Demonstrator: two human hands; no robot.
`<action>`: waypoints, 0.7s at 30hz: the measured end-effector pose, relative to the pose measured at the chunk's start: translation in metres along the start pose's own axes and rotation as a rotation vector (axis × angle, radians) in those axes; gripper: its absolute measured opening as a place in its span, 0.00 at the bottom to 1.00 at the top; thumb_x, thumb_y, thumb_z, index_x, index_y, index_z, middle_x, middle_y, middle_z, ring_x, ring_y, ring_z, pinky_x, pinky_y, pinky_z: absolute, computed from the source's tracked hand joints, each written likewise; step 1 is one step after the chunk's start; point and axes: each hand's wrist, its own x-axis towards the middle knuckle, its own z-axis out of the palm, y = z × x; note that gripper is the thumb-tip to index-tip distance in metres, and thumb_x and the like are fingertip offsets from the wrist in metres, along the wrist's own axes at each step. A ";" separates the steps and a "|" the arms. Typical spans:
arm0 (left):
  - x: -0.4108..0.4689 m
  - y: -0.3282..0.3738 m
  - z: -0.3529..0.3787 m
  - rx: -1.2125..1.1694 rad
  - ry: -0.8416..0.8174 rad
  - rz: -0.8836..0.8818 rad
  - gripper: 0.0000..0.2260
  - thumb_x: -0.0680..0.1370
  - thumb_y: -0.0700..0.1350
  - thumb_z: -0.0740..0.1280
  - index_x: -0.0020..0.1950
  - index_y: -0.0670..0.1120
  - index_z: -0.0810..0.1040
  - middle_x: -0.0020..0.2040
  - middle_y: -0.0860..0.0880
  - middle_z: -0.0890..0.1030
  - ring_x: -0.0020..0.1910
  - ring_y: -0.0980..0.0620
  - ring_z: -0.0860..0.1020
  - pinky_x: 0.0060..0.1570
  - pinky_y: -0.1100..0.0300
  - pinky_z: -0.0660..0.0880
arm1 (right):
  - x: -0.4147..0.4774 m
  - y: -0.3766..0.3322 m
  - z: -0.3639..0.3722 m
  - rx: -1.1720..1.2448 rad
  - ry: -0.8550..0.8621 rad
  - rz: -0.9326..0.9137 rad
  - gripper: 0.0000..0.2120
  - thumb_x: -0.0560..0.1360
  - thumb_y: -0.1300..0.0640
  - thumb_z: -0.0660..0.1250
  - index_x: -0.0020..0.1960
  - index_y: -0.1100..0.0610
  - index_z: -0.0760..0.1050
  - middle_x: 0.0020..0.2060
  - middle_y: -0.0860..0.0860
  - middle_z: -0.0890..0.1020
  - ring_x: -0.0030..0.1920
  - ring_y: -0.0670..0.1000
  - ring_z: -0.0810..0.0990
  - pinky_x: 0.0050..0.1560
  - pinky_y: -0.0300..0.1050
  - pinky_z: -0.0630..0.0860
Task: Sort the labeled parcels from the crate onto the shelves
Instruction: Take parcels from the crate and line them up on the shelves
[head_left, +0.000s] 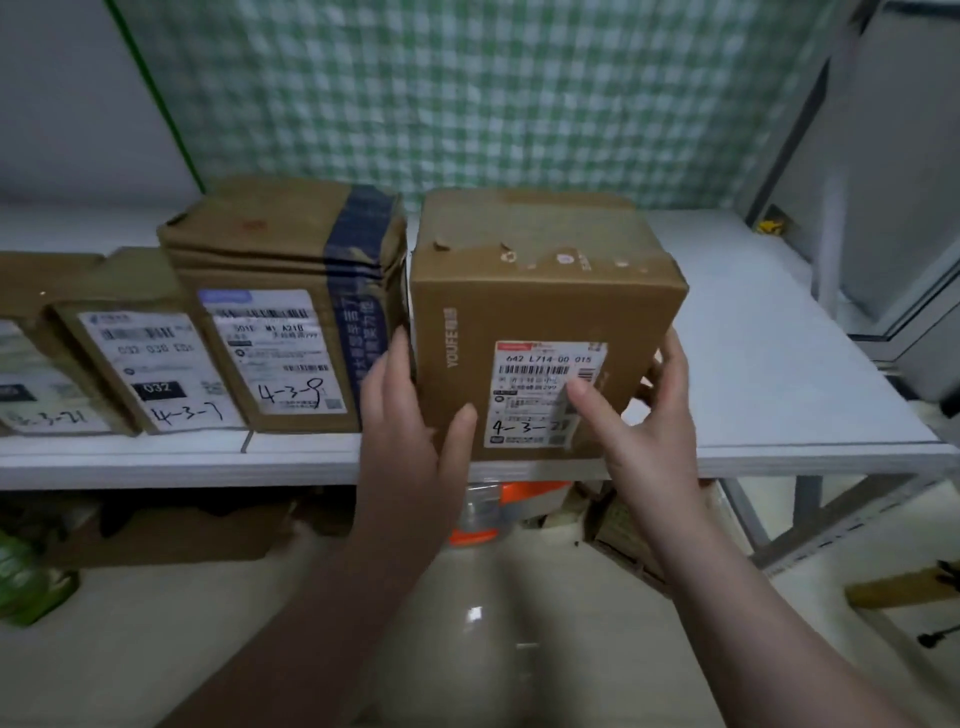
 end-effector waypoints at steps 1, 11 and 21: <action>-0.010 -0.008 0.002 0.026 0.067 0.034 0.28 0.75 0.45 0.66 0.73 0.43 0.60 0.69 0.43 0.64 0.66 0.47 0.68 0.62 0.46 0.72 | -0.006 0.007 0.002 -0.107 0.081 -0.058 0.45 0.66 0.38 0.72 0.76 0.41 0.53 0.68 0.43 0.71 0.66 0.47 0.72 0.64 0.56 0.74; -0.055 -0.072 0.014 0.725 -0.173 0.158 0.24 0.70 0.51 0.71 0.63 0.43 0.73 0.62 0.38 0.75 0.63 0.38 0.73 0.60 0.34 0.69 | -0.011 0.043 0.022 -0.195 -0.072 -0.004 0.52 0.62 0.42 0.79 0.76 0.44 0.51 0.67 0.44 0.74 0.66 0.48 0.74 0.67 0.51 0.72; -0.056 -0.079 0.008 0.799 -0.196 0.217 0.32 0.70 0.53 0.70 0.71 0.42 0.69 0.68 0.42 0.74 0.67 0.42 0.72 0.62 0.33 0.65 | -0.004 0.041 0.037 -0.206 -0.056 0.032 0.50 0.63 0.43 0.79 0.75 0.44 0.51 0.59 0.40 0.75 0.57 0.45 0.75 0.58 0.42 0.70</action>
